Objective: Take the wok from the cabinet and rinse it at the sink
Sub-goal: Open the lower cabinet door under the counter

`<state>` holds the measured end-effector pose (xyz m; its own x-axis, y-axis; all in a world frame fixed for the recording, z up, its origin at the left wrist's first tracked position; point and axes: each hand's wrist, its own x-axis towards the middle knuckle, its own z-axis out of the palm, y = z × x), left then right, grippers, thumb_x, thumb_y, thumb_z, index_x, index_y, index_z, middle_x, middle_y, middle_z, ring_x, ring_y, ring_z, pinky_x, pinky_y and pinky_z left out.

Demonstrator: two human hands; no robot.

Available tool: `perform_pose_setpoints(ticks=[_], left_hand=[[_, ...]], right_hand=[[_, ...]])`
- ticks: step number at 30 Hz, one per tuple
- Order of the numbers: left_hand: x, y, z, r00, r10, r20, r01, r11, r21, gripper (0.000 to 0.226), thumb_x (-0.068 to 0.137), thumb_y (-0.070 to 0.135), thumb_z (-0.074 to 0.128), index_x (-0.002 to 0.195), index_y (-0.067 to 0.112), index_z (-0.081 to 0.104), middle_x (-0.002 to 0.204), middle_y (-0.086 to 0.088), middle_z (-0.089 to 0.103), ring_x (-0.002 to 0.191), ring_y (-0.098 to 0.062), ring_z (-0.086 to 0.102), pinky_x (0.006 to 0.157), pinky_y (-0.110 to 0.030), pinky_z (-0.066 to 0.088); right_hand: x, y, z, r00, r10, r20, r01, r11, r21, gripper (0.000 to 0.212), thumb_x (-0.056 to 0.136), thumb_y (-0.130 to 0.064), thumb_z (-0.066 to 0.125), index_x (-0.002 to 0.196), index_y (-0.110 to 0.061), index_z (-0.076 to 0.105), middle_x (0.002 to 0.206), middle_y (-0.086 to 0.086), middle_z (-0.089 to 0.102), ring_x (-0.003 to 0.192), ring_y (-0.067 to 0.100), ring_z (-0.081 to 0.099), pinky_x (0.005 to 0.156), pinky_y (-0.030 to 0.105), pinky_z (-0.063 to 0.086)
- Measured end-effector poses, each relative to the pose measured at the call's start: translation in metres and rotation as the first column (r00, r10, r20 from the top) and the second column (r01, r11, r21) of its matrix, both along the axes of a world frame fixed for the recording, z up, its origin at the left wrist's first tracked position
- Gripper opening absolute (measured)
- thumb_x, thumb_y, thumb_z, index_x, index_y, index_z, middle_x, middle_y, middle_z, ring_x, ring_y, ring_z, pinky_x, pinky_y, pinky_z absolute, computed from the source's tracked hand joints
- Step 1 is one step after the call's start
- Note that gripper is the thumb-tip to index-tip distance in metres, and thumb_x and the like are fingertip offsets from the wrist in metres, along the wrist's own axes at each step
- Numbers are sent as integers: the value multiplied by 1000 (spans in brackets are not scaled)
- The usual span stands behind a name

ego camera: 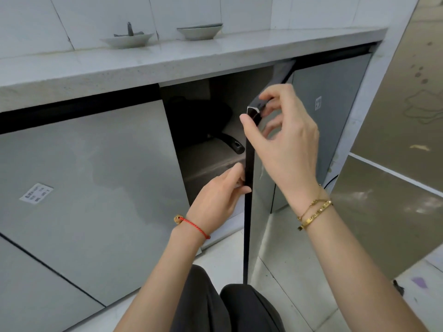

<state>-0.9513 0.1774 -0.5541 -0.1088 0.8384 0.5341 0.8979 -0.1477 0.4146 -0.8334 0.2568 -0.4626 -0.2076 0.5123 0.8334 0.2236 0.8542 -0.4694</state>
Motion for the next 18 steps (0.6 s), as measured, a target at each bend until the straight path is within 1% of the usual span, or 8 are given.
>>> perform_pose_setpoints(ticks=[4, 6, 8, 9, 11, 13, 15, 18], left_hand=[[10, 6, 1, 997, -82, -9, 81, 996, -28, 24, 98, 33, 51, 90, 23, 31, 77, 9, 52, 65, -24, 54, 57, -45, 48], [16, 10, 2, 994, -112, -22, 111, 993, -34, 27, 98, 34, 51, 88, 28, 26, 69, 15, 43, 59, -17, 47, 53, -38, 44], [24, 15, 3, 991, -131, -19, 131, 991, -27, 35, 97, 32, 55, 86, 34, 22, 67, 19, 43, 58, -10, 42, 52, -32, 38], [28, 18, 3, 989, -148, -10, 147, 989, -25, 35, 97, 31, 56, 86, 36, 22, 70, 18, 47, 60, -10, 45, 54, -31, 39], [37, 25, 3, 981, -194, 7, 194, 981, -27, 27, 97, 34, 55, 90, 30, 30, 83, 11, 58, 70, -17, 56, 62, -37, 49], [46, 33, 1, 971, -237, 23, 238, 971, -22, 23, 96, 37, 55, 95, 23, 37, 92, 6, 62, 79, -20, 61, 68, -41, 51], [55, 42, 0, 962, -270, 41, 271, 962, -20, 25, 95, 39, 56, 96, 19, 42, 93, 8, 60, 82, -16, 61, 70, -40, 51], [71, 59, 0, 953, -299, 41, 299, 954, 4, 26, 93, 44, 57, 96, 20, 46, 92, 10, 61, 84, -9, 61, 73, -34, 53]], right_hand=[[15, 0, -4, 997, -73, -9, 73, 995, 72, 27, 91, -35, 63, 111, -18, 65, 99, -2, 60, 68, 11, 59, 57, 29, 53], [23, 2, -6, 993, -111, -27, 113, 989, 99, 26, 91, -34, 63, 110, -17, 68, 103, -1, 60, 69, 10, 59, 56, 29, 53], [32, 4, -7, 987, -151, -49, 156, 979, 133, 26, 92, -33, 62, 109, -15, 69, 106, 2, 60, 74, 11, 59, 59, 29, 53], [37, 6, -8, 983, -170, -64, 178, 972, 151, 25, 92, -31, 62, 108, -13, 70, 107, 4, 61, 78, 12, 59, 61, 29, 54], [48, 9, -11, 975, -198, -102, 214, 959, 186, 24, 93, -27, 62, 107, -11, 71, 107, 5, 64, 86, 15, 62, 66, 30, 54], [58, 12, -14, 967, -226, -122, 248, 945, 213, 22, 94, -24, 62, 107, -9, 72, 105, 5, 67, 90, 18, 63, 69, 33, 55], [69, 15, -15, 955, -271, -121, 293, 928, 232, 21, 95, -23, 62, 107, -8, 72, 104, 4, 68, 91, 21, 63, 71, 35, 55], [92, 21, -12, 936, -337, -103, 353, 903, 247, 21, 95, -22, 62, 109, -9, 71, 105, 3, 69, 91, 20, 63, 76, 28, 54]])
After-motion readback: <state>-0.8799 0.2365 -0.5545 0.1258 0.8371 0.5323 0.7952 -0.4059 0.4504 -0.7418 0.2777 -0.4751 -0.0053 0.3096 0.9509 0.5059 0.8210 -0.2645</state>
